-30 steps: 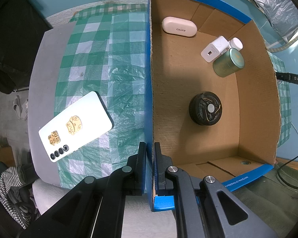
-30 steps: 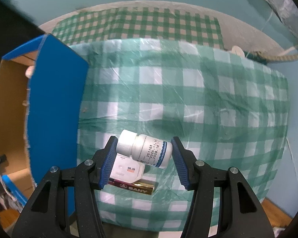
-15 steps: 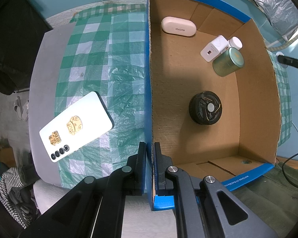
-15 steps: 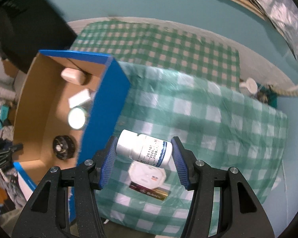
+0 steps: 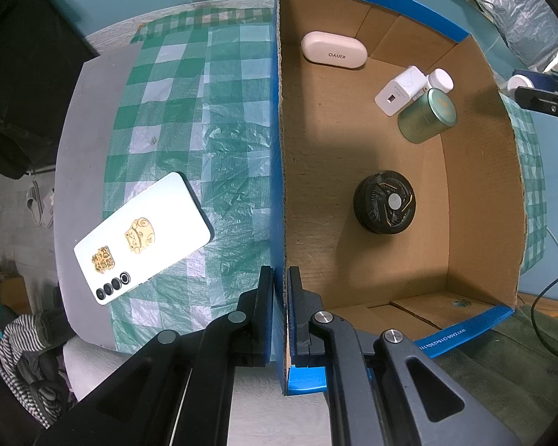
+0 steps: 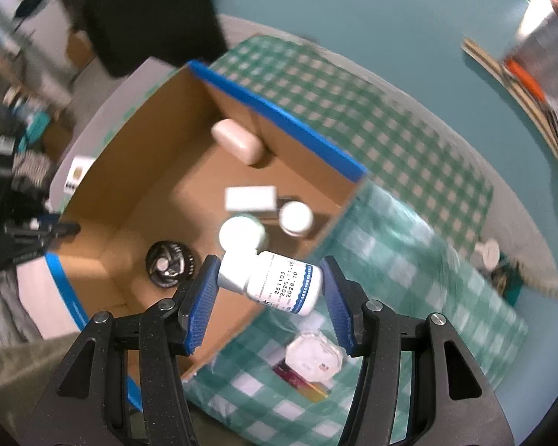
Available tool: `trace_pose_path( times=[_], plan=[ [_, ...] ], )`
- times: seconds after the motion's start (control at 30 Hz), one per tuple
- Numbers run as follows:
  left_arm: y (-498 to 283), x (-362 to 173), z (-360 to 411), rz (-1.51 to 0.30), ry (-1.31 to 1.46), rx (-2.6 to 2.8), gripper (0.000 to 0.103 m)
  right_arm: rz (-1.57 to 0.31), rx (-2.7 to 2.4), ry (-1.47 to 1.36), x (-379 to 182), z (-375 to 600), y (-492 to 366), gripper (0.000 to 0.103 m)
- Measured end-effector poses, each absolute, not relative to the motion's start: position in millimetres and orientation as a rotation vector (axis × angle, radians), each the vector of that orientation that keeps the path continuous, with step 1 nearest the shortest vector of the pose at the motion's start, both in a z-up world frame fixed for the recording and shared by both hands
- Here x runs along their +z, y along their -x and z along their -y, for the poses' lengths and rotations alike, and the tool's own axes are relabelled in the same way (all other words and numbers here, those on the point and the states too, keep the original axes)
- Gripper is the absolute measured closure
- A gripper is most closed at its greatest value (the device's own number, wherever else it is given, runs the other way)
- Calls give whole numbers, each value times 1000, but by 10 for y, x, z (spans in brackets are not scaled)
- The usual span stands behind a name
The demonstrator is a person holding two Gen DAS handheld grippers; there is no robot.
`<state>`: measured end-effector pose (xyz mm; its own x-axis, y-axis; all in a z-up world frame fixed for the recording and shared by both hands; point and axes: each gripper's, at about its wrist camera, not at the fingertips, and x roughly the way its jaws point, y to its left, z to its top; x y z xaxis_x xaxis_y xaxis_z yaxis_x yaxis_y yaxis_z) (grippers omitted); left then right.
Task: Organize rigid objects
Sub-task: 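Carry the pill bottle with the right tool over the box, then open the right tool to drop the pill bottle into the box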
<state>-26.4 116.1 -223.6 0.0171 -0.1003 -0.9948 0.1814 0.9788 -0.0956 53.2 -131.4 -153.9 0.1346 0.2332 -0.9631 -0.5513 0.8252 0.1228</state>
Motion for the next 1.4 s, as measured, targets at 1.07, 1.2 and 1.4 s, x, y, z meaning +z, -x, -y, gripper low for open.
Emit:
trace_pose_path(
  times=[1.07,1.2,1.4],
  plan=[
    [288,-2207,-1144,-1536,-69,-220,97,-1363,651,484,-1761,1016,-425,38],
    [288,-2207,-1142,-1535,-70,-220,97,-1361,639,468,-1730,1053,-433,38],
    [297,-2211,-1148,-1536,-72,-220,97,-1358,606,417,-1646,1151,-444,38]
  ],
)
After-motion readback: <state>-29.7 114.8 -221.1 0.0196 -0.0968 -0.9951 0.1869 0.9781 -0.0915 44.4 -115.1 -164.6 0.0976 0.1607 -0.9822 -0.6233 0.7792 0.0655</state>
